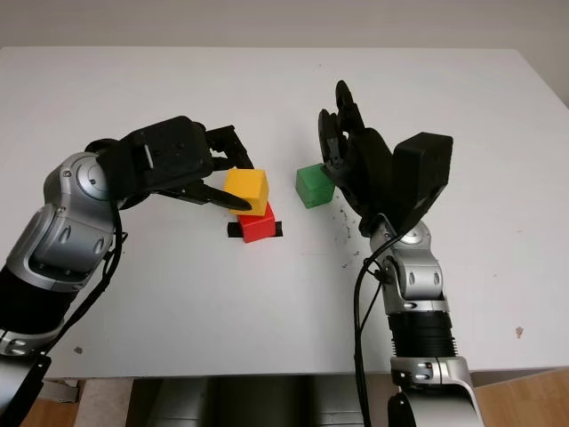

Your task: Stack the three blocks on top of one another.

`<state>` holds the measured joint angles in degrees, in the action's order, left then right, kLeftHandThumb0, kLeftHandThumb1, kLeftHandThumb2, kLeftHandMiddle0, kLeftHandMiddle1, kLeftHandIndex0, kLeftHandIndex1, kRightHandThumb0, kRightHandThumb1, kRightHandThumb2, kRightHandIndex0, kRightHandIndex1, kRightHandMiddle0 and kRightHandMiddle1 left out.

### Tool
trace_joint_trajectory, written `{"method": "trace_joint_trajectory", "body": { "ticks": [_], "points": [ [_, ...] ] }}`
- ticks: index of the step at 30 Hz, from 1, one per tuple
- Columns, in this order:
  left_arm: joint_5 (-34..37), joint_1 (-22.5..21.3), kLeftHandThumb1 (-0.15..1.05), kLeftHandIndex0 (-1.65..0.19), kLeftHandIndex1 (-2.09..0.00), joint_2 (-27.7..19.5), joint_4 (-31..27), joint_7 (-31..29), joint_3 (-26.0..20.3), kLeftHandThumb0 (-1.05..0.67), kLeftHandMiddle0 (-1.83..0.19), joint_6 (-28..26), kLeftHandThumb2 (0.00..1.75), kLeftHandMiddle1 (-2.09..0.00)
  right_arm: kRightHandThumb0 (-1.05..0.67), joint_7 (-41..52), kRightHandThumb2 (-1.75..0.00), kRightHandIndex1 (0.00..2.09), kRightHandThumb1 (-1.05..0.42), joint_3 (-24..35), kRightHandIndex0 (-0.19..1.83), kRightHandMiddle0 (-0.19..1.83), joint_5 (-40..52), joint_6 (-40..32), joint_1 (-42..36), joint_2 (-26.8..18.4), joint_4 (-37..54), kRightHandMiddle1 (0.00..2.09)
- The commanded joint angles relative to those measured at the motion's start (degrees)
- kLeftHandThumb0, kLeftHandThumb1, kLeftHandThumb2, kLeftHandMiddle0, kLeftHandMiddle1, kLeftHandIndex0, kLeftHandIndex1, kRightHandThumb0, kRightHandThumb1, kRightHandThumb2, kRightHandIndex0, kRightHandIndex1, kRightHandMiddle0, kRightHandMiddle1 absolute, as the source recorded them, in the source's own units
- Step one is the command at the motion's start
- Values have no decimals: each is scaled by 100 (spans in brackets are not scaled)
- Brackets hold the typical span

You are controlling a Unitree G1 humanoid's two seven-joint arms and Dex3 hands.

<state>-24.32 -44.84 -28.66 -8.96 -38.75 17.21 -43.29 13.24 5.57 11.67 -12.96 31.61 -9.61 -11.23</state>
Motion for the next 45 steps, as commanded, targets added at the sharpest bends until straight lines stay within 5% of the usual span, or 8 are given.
{"method": "trace_joint_trajectory", "body": {
  "ticks": [1,19,23,26,28,32,35,45],
  "points": [
    [54,-159,103,-43,-207,32,22,52,-88,-38,-27,-41,11,-7,-64,11,-64,0,-105,11,-19,-19,2,73,-51,16,80,0],
    [227,-174,105,-34,-208,39,-43,176,-3,-37,-22,-454,8,-4,-64,5,-65,0,-105,20,-19,-19,-3,54,-57,7,104,0],
    [244,-146,102,-15,-190,59,-45,264,14,-43,-24,-439,6,-5,-64,4,-64,0,-105,21,-19,-19,10,14,-49,12,105,0],
    [212,-153,100,-1,-155,17,-26,250,92,-49,-9,-398,5,-74,-64,-32,-63,0,-105,16,-19,-19,12,-27,-53,34,142,0],
    [205,-138,99,7,-142,-20,-29,230,128,-52,3,-339,5,-93,-64,-38,-63,0,-105,15,-19,-19,21,-42,-56,40,151,0],
    [251,-96,98,12,-108,-24,-58,201,119,-56,4,-310,5,-70,-64,-41,-64,0,-105,-5,-19,-19,2,-38,-66,31,171,0],
    [299,-84,99,18,-101,6,-87,210,91,-57,14,-301,5,-88,-64,-49,-64,0,-105,-6,-19,-19,-2,-20,-74,34,164,0],
    [569,-56,103,19,-81,-119,-428,-22,8,-65,14,-436,6,-63,-63,-41,-64,0,-105,-1,-19,-19,4,-23,-74,29,139,0]
  ]
}}
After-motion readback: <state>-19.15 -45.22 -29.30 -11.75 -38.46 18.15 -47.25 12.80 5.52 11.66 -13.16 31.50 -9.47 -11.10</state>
